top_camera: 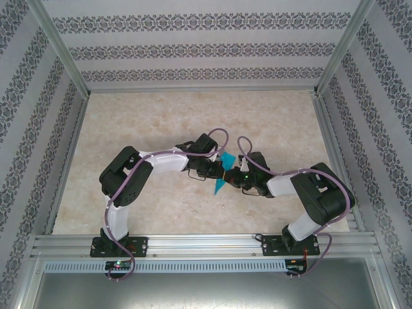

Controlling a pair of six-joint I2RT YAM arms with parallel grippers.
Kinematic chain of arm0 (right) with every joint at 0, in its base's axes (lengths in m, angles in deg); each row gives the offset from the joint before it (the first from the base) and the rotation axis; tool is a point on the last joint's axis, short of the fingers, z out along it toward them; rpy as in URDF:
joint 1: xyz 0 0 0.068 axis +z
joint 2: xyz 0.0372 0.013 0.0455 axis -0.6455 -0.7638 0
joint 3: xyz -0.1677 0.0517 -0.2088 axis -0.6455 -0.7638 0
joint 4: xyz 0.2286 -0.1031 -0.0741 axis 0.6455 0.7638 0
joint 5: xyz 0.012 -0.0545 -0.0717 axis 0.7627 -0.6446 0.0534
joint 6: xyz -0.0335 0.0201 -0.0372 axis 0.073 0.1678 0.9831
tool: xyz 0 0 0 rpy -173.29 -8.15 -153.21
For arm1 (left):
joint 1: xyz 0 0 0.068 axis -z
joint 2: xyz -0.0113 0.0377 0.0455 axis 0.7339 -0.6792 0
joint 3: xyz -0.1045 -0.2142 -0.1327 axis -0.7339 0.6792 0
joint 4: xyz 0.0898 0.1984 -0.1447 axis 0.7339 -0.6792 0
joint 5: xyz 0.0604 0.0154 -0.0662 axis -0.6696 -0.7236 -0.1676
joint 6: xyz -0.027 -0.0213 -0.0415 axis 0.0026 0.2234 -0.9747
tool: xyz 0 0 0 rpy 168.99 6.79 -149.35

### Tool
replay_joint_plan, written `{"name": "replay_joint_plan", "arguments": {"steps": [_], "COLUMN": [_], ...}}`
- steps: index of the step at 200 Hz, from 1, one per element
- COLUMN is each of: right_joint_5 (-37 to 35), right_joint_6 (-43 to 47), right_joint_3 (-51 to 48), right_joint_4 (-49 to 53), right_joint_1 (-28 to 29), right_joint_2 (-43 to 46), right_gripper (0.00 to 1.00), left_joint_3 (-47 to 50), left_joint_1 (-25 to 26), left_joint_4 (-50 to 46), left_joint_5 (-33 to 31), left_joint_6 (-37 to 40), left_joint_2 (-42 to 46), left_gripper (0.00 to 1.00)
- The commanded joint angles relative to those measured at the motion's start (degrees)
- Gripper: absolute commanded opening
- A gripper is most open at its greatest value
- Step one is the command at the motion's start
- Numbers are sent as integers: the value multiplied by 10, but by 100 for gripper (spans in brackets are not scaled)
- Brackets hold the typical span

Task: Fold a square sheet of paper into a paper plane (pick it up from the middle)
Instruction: Fold the wing for the fifth time at the center of the table.

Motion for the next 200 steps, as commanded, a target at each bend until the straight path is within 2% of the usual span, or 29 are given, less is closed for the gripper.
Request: {"name": "replay_joint_plan", "arguments": {"steps": [1,84,131,200], "right_joint_5": [4,21,41,68], "right_joint_6": [-8,-27,-34,-50], "right_joint_3": [-12,-22,-6,10], "right_joint_4": [-18,-33,-44,-100], "right_joint_1": [-8,-35,-48,-51], "right_joint_2": [-4,43,40,-24], "right_gripper": [0,0,7,23], "left_joint_3": [-4,-3,-4,0], "left_joint_1": [9,9,9,9], "left_joint_4": [-41,-45,-48,-32], "left_joint_5": [-8,1,3,20], "left_joint_6": [27,62,79,98], "left_joint_2": [-20,-16,-16,-10], "left_gripper": [11,13,17,18]}}
